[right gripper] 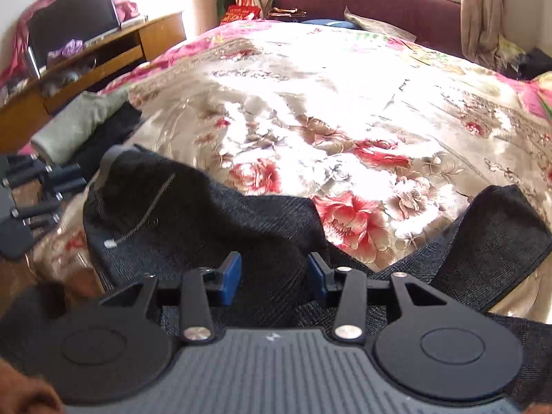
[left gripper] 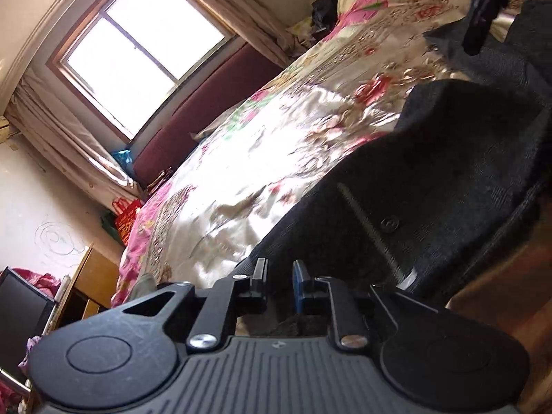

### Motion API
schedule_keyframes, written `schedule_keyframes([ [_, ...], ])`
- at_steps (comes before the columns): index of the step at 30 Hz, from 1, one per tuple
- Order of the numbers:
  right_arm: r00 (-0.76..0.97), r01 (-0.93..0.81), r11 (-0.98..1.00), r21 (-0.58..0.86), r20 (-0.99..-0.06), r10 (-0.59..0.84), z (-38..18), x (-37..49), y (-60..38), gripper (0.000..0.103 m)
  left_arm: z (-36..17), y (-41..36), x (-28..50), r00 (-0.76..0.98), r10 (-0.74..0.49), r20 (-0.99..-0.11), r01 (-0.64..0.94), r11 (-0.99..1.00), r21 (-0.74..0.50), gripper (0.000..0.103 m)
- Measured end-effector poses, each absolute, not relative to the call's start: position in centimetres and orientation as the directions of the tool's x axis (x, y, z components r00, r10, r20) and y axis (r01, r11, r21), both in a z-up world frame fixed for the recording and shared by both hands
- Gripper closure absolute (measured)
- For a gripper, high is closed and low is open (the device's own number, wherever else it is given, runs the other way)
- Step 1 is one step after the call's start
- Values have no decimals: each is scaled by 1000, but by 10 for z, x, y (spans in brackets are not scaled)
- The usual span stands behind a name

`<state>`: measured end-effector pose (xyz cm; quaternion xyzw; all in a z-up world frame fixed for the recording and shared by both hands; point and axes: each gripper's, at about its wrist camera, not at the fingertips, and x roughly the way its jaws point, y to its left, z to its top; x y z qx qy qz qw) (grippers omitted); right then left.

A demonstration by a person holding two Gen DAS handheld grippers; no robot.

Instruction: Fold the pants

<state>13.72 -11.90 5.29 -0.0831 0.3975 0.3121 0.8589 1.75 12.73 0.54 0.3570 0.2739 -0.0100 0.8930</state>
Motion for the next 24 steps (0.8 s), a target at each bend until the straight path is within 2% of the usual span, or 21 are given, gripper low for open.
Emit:
schedule_keyframes([
  [1, 497, -605, 788, 117, -717, 488, 55, 141, -124, 60, -5, 119, 25, 845, 162, -510, 243, 733, 635, 63],
  [3, 527, -597, 802, 40, -733, 429, 48, 150, -122, 60, -25, 112, 37, 810, 166, -562, 296, 712, 637, 63],
  [5, 564, -528, 846, -67, -772, 292, 28, 164, -130, 62, -38, 113, 37, 774, 171, -610, 326, 719, 614, 67],
  [8, 495, -343, 938, -56, -859, 130, -9, 185, -175, 62, -34, 113, 28, 767, 188, -614, 328, 707, 627, 66],
  [10, 496, -272, 962, -11, -859, 131, -12, 181, -205, 62, -25, 108, 28, 759, 180, -626, 329, 723, 608, 65],
  [15, 599, -197, 980, 16, -789, 133, 18, 195, -229, 59, 8, 60, 29, 807, 17, -590, 385, 741, 549, 61],
  [19, 624, -82, 990, 117, -768, 143, 23, 261, -235, 59, 15, 6, 30, 790, -147, -596, 482, 750, 454, 57],
  [21, 618, -33, 987, 160, -772, 146, 20, 289, -235, 59, 11, -19, 29, 794, -178, -582, 504, 727, 466, 51],
  [24, 610, 44, 990, 133, -789, 79, 7, 329, -229, 59, 6, -48, 31, 772, -196, -604, 523, 736, 430, 47],
])
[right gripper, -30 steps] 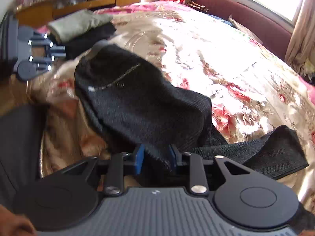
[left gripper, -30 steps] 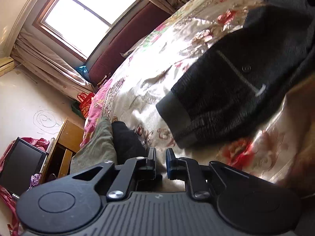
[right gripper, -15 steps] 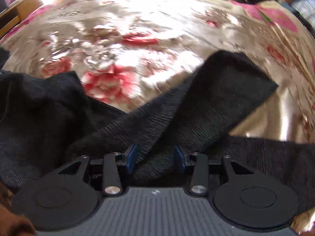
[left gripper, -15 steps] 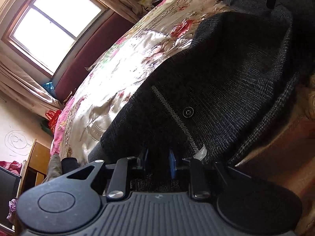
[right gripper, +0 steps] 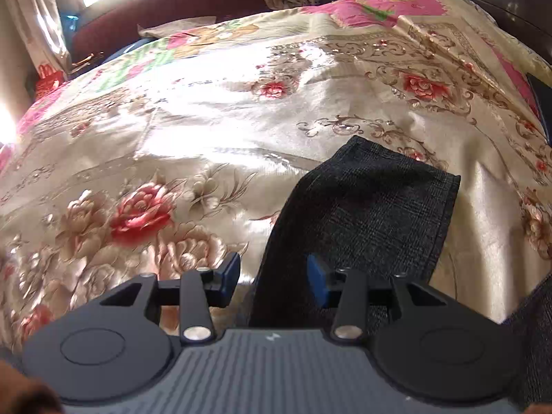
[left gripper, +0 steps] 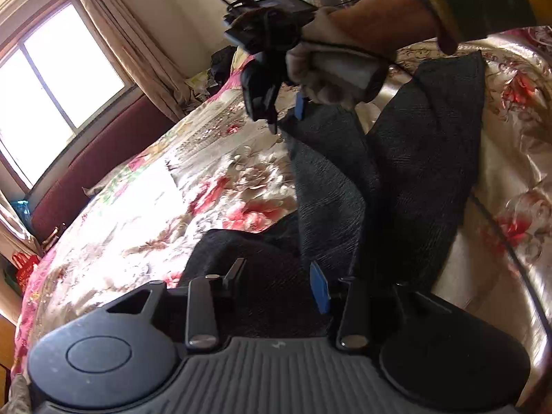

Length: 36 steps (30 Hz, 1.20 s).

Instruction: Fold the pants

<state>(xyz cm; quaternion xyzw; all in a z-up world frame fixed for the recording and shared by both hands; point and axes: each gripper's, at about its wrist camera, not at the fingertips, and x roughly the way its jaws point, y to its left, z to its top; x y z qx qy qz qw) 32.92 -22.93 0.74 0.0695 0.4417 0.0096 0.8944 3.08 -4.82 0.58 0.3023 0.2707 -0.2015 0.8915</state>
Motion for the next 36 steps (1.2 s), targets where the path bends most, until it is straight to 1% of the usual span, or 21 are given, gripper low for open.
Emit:
schedule_keyframes([
  [2, 570, 94, 991, 91, -821, 22, -6, 351, -225, 59, 2, -63, 30, 764, -200, -613, 537, 724, 433, 46],
  [4, 509, 127, 990, 55, -861, -18, -21, 365, -224, 59, -4, -75, 27, 779, -179, -601, 530, 700, 479, 45],
  [6, 514, 133, 991, 35, -857, -38, -28, 368, -226, 64, -10, -81, 25, 800, -144, -582, 507, 682, 527, 45],
  [7, 527, 134, 990, 38, -849, -39, -28, 367, -230, 74, -11, -81, 27, 803, -126, -583, 497, 680, 538, 45],
  [8, 531, 144, 988, 54, -847, -31, -27, 365, -235, 96, -12, -79, 31, 794, -115, -597, 497, 689, 528, 45],
  [9, 533, 145, 982, 119, -846, 23, -25, 362, -244, 100, -14, -81, 36, 779, -107, -617, 497, 705, 506, 52],
  [10, 542, 150, 975, 164, -838, 58, -20, 358, -253, 101, -12, -77, 40, 765, -102, -636, 496, 723, 481, 57],
  [11, 564, 138, 972, 189, -822, 80, -11, 351, -260, 101, -10, -73, 43, 758, -98, -645, 492, 734, 468, 65],
  [12, 584, 124, 970, 208, -806, 98, -3, 343, -267, 101, -7, -71, 46, 756, -97, -647, 489, 740, 461, 66],
  [15, 678, 87, 935, 343, -708, 197, 41, 299, -303, 101, 3, -71, 44, 777, -98, -622, 473, 743, 473, 68],
  [18, 781, 59, 880, 472, -570, 254, 77, 228, -348, 101, 10, -76, 34, 788, -126, -603, 482, 736, 475, 68],
  [20, 826, 43, 878, 477, -511, 238, 87, 173, -369, 100, 5, -82, 26, 779, -138, -612, 505, 716, 482, 68],
  [22, 837, 77, 888, 454, -513, 190, 79, 134, -383, 100, -7, -91, 20, 759, -136, -636, 537, 683, 495, 68],
  [24, 814, 153, 879, 451, -562, 147, 51, 113, -401, 95, -14, -99, 12, 741, -139, -657, 572, 644, 509, 68],
  [26, 768, 232, 841, 489, -623, 150, 16, 107, -419, 94, -22, -107, 4, 749, -124, -651, 583, 591, 558, 68],
  [28, 757, 260, 816, 517, -633, 159, -5, 104, -428, 93, -23, -113, 1, 761, -105, -640, 581, 550, 600, 68],
  [31, 769, 269, 816, 511, -624, 137, -13, 101, -435, 90, -20, -117, 5, 754, -91, -651, 586, 543, 602, 68],
  [32, 770, 274, 825, 494, -627, 119, -12, 103, -436, 82, -20, -118, 8, 752, -84, -654, 585, 542, 603, 68],
  [34, 765, 270, 875, 402, -642, 59, -8, 109, -431, 70, -21, -121, 12, 752, -75, -655, 583, 539, 607, 68],
  [35, 769, 255, 907, 336, -639, 21, -4, 112, -426, 67, -21, -123, 14, 752, -74, -655, 583, 539, 608, 68],
  [36, 774, 237, 938, 252, -632, -26, -1, 114, -418, 67, -20, -124, 14, 751, -76, -656, 584, 539, 607, 68],
])
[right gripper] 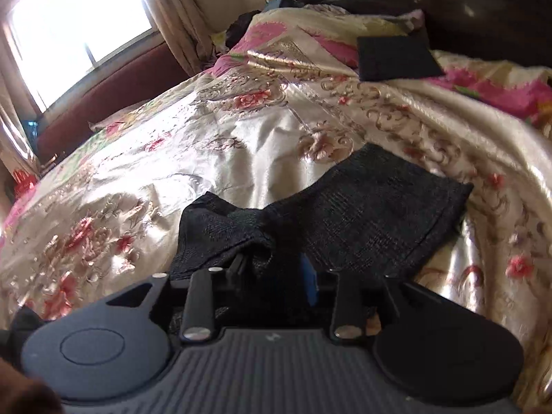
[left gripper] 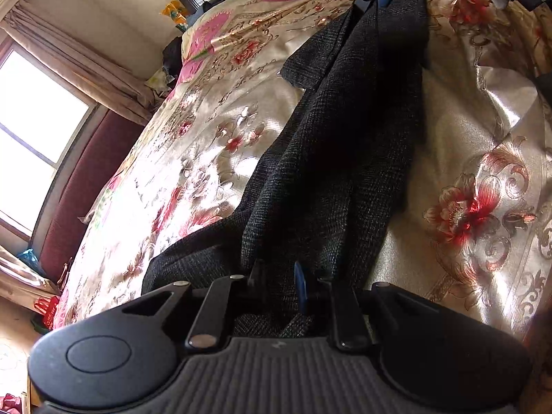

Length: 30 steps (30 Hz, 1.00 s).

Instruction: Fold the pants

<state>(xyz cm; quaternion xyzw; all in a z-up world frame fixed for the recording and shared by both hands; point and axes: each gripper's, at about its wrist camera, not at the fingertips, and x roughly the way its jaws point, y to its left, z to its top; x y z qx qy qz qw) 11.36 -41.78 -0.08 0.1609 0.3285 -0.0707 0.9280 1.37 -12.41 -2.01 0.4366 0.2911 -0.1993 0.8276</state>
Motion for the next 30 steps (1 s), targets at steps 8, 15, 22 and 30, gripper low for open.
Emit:
schedule_keyframes([
  [8, 779, -22, 932, -362, -590, -210, -10, 136, -339, 61, -19, -126, 13, 747, -107, -656, 591, 561, 580, 67],
  [15, 853, -185, 611, -769, -434, -289, -48, 125, -283, 38, -19, -119, 16, 733, -131, -668, 586, 620, 521, 67],
  [22, 847, -211, 635, -743, -463, -260, -56, 164, -272, 98, -18, -110, 21, 725, -116, -679, 569, 655, 497, 67],
  [30, 854, 238, 920, 310, -518, -47, 38, 149, -452, 101, -18, -116, 28, 721, -125, -682, 576, 655, 489, 66],
])
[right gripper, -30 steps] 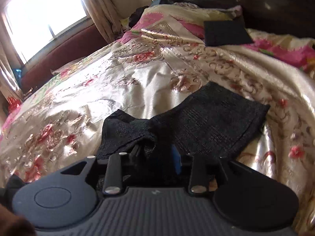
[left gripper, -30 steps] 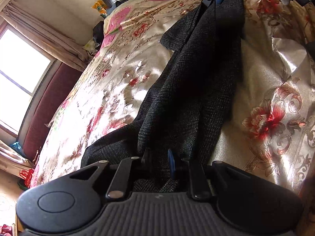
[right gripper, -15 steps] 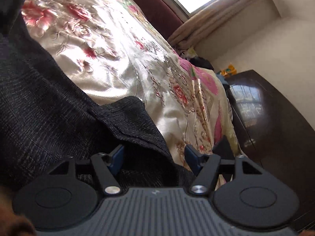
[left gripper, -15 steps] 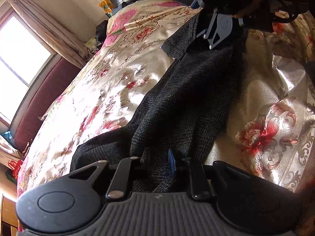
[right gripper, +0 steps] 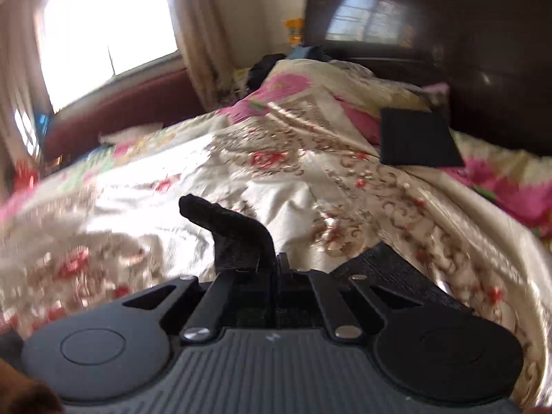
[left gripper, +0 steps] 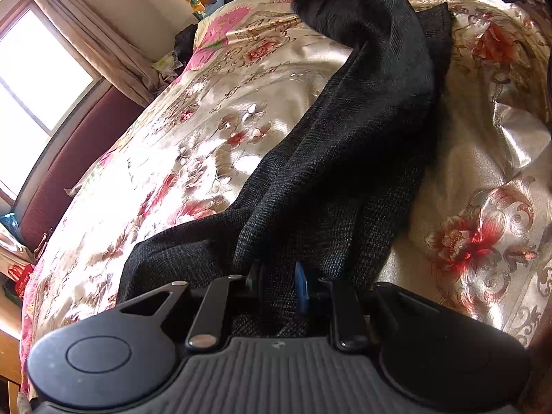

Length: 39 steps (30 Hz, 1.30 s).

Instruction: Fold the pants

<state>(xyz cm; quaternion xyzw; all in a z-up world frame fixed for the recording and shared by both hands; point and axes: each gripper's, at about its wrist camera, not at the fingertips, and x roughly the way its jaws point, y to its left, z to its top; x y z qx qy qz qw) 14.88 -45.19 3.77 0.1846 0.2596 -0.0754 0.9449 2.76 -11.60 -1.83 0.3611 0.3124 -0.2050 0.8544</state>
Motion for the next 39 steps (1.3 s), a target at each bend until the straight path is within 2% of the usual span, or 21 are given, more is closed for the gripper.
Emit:
schedule_keyframes([
  [3, 827, 373, 798, 473, -559, -56, 20, 140, -514, 101, -18, -122, 28, 717, -134, -684, 581, 656, 481, 66],
  [5, 770, 423, 756, 500, -638, -9, -6, 139, -535, 97, -21, -128, 26, 719, -130, -682, 586, 641, 496, 66],
  [7, 742, 443, 747, 496, -670, 5, -25, 132, -537, 97, -23, -133, 24, 725, -124, -677, 588, 623, 516, 66],
  [9, 745, 437, 732, 523, -667, 33, -42, 121, -532, 97, -23, -135, 23, 727, -122, -676, 592, 609, 528, 66],
  [10, 757, 427, 713, 555, -651, 53, -47, 116, -532, 92, -23, -136, 23, 727, -120, -676, 594, 604, 531, 66],
  [14, 782, 415, 687, 597, -620, 66, -47, 116, -532, 91, -20, -137, 24, 725, -119, -678, 595, 604, 531, 66],
  [16, 792, 409, 710, 574, -610, 37, -36, 119, -532, 99, -18, -137, 25, 730, -122, -673, 590, 610, 529, 66],
  [19, 797, 365, 789, 494, -605, 9, -10, 130, -517, 99, -11, -137, 23, 741, -139, -656, 583, 618, 527, 66],
  [24, 867, 203, 795, 572, -483, 127, 52, 157, -497, 99, 6, -132, 25, 775, -138, -617, 548, 633, 547, 66],
  [28, 950, 17, 731, 682, -238, 201, 105, 144, -494, 100, 19, -126, 28, 792, -138, -595, 521, 660, 541, 63],
  [29, 963, -3, 710, 704, -190, 192, 110, 134, -497, 100, 19, -124, 27, 794, -139, -592, 519, 663, 539, 59],
  [30, 967, 2, 705, 709, -180, 179, 109, 129, -501, 100, 17, -124, 26, 794, -140, -592, 520, 661, 541, 57],
  [31, 969, 33, 714, 699, -199, 150, 103, 126, -504, 100, 13, -124, 25, 792, -138, -595, 523, 657, 544, 57],
  [32, 959, 103, 723, 683, -261, 110, 88, 126, -510, 99, 9, -124, 24, 785, -135, -604, 529, 652, 542, 57],
  [34, 913, 244, 706, 665, -403, 64, 50, 131, -526, 99, -1, -127, 22, 762, -135, -633, 557, 636, 534, 57],
  [36, 821, 410, 710, 573, -571, -13, 4, 137, -541, 99, -10, -130, 18, 752, -127, -647, 575, 607, 548, 57],
  [37, 784, 445, 714, 540, -621, -18, -12, 138, -545, 99, -15, -132, 16, 749, -123, -651, 582, 591, 558, 57],
  [39, 754, 472, 715, 517, -657, -23, -34, 133, -547, 99, -20, -135, 13, 747, -119, -654, 591, 568, 572, 57],
])
